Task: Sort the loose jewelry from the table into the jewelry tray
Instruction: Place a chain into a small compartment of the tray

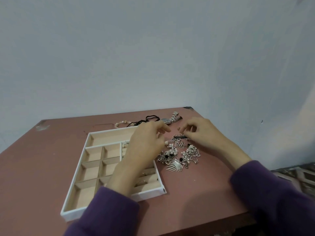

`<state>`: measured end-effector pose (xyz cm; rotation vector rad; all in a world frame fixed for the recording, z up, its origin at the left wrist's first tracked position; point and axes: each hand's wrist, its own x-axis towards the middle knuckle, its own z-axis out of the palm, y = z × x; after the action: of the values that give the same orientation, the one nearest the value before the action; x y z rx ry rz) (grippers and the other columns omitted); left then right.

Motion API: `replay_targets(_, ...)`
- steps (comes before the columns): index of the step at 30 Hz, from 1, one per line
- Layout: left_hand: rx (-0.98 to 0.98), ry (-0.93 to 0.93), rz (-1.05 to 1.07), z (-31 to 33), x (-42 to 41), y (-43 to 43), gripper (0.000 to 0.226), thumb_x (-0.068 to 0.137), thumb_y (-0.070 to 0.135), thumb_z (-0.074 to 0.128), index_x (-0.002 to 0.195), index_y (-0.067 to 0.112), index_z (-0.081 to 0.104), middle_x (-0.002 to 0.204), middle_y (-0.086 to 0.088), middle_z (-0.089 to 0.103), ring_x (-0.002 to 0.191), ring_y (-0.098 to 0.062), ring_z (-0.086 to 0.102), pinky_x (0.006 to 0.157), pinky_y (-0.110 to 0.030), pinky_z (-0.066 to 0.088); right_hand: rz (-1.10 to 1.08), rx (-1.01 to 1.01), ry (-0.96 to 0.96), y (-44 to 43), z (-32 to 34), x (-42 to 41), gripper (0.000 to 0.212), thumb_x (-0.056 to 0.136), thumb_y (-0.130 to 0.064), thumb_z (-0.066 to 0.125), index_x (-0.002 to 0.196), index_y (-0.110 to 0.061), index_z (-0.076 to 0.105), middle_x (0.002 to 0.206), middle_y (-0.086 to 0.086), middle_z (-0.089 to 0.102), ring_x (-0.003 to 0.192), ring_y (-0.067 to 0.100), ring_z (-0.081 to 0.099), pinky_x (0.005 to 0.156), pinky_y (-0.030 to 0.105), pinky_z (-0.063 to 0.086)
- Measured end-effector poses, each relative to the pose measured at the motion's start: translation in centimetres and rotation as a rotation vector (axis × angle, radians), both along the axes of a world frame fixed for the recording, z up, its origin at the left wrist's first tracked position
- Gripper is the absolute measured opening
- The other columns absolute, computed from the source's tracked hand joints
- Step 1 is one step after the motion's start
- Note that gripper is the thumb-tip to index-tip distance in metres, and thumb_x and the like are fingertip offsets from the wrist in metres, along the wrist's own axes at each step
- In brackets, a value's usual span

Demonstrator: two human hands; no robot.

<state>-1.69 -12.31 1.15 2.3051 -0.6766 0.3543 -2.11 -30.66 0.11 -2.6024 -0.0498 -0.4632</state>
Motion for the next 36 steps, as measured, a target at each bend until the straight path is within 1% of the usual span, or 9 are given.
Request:
replay_targets(6, -0.035, -0.009, 0.013, 0.1, -0.2, 0.1, 0.033, 0.081, 0.003, 0.05, 0.096, 0.024, 0.07, 0.092, 0.006, 0.068, 0.085, -0.01, 0.054, 0.078, -0.024, 0.045, 0.014, -0.239, 0.003, 0.0, -0.2, -0.3, 0.019, 0.082, -0.02, 0.061, 0.096, -0.027, 0.072, 0.073, -0.019, 0.037, 0.089, 0.007, 0.036, 0.077, 0.024, 0.032)
replay_targets(13, -0.023, -0.029, 0.016, 0.0, -0.2, 0.2, 0.034, 0.081, 0.002, 0.049, 0.097, 0.023, 0.07, 0.079, 0.011, 0.056, 0.079, -0.009, 0.049, 0.073, -0.024, 0.041, 0.01, -0.338, -0.012, -0.2, -0.3, -0.1, 0.015, 0.087, -0.03, 0.06, 0.094, -0.022, 0.07, 0.075, -0.014, 0.038, 0.092, 0.011, 0.04, 0.071, 0.023, 0.026)
replay_targets(16, -0.026, -0.032, 0.01, 0.0, -0.3, 0.1, 0.034, 0.08, 0.002, 0.049, 0.097, 0.023, 0.07, 0.082, 0.009, 0.06, 0.08, -0.01, 0.052, 0.076, -0.025, 0.044, -0.009, -0.417, -0.082, -0.2, -0.4, 0.0, 0.018, 0.091, -0.029, 0.054, 0.094, -0.019, 0.068, 0.082, -0.011, 0.044, 0.09, 0.011, 0.04, 0.067, 0.021, 0.022)
replay_targets(18, -0.037, -0.021, 0.009, 0.0, -0.2, 0.0, 0.033, 0.08, 0.003, 0.05, 0.096, 0.023, 0.07, 0.087, 0.007, 0.065, 0.083, -0.01, 0.054, 0.08, -0.027, 0.046, -0.029, -0.291, -0.131, -0.1, -0.4, 0.0, 0.015, 0.091, -0.025, 0.054, 0.088, -0.017, 0.066, 0.081, -0.01, 0.05, 0.085, 0.01, 0.041, 0.063, 0.02, 0.023)
replay_targets(21, -0.045, -0.008, 0.01, 0.1, 0.1, -0.1, 0.032, 0.08, 0.003, 0.05, 0.095, 0.023, 0.071, 0.091, 0.006, 0.069, 0.081, -0.008, 0.054, 0.079, -0.025, 0.046, -0.053, 0.128, -0.15, 0.3, 0.1, 0.1, 0.012, 0.088, -0.019, 0.058, 0.08, -0.017, 0.067, 0.072, -0.015, 0.057, 0.07, 0.008, 0.051, 0.061, 0.018, 0.036)
replay_targets(23, -0.046, 0.004, 0.004, 0.1, 0.3, -0.1, 0.03, 0.082, 0.004, 0.051, 0.095, 0.023, 0.071, 0.094, 0.006, 0.07, 0.082, -0.008, 0.056, 0.079, -0.025, 0.047, -0.069, 0.327, -0.138, 0.4, 0.7, 0.0, 0.01, 0.087, -0.016, 0.06, 0.081, -0.016, 0.068, 0.074, -0.015, 0.061, 0.066, 0.002, 0.055, 0.057, 0.007, 0.04)
replay_targets(25, -0.032, 0.028, 0.003, 0.2, 0.3, -0.1, 0.028, 0.083, 0.007, 0.052, 0.095, 0.023, 0.071, 0.093, 0.006, 0.07, 0.083, -0.01, 0.058, 0.08, -0.027, 0.049, -0.071, 0.417, -0.122, 0.2, 1.3, 0.0, 0.009, 0.087, -0.016, 0.061, 0.083, -0.014, 0.069, 0.076, -0.013, 0.062, 0.066, 0.0, 0.055, 0.056, 0.004, 0.04)
replay_targets(32, 0.09, 0.071, 0.0, 1.0, 0.3, -0.3, 0.024, 0.085, 0.012, 0.052, 0.095, 0.022, 0.071, 0.091, 0.006, 0.069, 0.085, -0.013, 0.062, 0.075, -0.024, 0.048, 0.016, 0.729, -0.103, -0.3, 4.3, -0.6, 0.016, 0.089, -0.006, 0.055, 0.076, -0.013, 0.062, 0.069, 0.003, 0.06, 0.057, 0.016, 0.057, 0.046, 0.021, 0.043)
replay_targets(36, 0.193, 0.061, 0.003, 2.3, 1.0, -1.3, 0.025, 0.084, 0.008, 0.051, 0.092, 0.02, 0.072, 0.093, -0.001, 0.071, 0.086, -0.019, 0.065, 0.077, -0.027, 0.05, 0.052, 0.817, -0.18, -0.3, 6.1, -0.9, 0.013, 0.09, -0.003, 0.052, 0.081, -0.007, 0.06, 0.071, 0.009, 0.06, 0.054, 0.016, 0.059, 0.044, 0.02, 0.047)
